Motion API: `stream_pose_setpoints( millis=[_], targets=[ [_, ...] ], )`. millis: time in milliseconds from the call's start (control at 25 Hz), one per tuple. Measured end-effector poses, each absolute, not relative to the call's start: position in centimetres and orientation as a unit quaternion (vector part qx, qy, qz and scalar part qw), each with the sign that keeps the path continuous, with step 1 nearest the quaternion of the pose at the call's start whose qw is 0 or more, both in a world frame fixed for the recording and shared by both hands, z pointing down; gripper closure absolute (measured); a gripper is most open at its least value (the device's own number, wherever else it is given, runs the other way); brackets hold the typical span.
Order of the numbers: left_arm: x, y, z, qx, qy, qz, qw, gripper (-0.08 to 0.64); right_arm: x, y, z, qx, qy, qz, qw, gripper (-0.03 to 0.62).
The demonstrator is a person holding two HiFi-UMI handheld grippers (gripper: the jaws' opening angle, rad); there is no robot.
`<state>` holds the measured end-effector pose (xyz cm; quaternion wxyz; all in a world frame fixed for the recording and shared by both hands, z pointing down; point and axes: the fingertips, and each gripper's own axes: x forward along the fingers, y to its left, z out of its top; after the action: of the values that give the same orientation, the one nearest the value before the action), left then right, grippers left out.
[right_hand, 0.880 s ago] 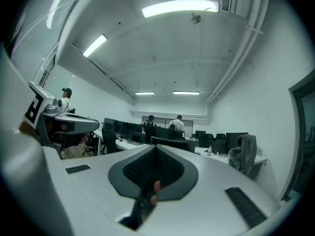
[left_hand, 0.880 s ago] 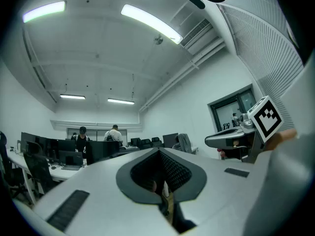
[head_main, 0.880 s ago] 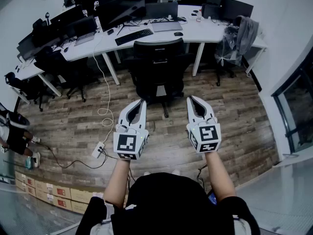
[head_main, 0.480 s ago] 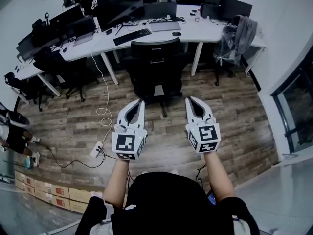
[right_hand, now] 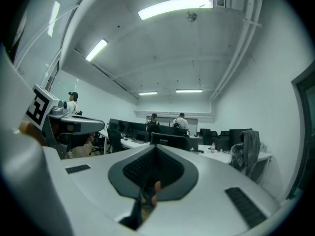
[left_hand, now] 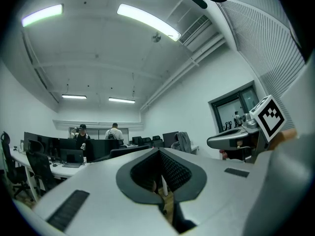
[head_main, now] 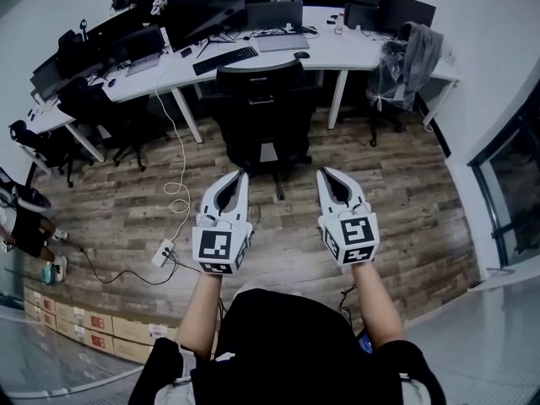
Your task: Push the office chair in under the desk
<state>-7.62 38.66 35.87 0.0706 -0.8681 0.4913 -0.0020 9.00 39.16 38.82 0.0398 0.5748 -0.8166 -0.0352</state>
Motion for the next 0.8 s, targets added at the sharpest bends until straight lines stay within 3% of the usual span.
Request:
stream_pose_setpoints(
  millis=[800],
  targets=[
    [-6.9,34.0,37.2,-0.86,0.504,-0.012,0.074,0.548,9.6,34.2,40.3,0.563,-0.824,-0.035,0.048,0.569]
  ],
)
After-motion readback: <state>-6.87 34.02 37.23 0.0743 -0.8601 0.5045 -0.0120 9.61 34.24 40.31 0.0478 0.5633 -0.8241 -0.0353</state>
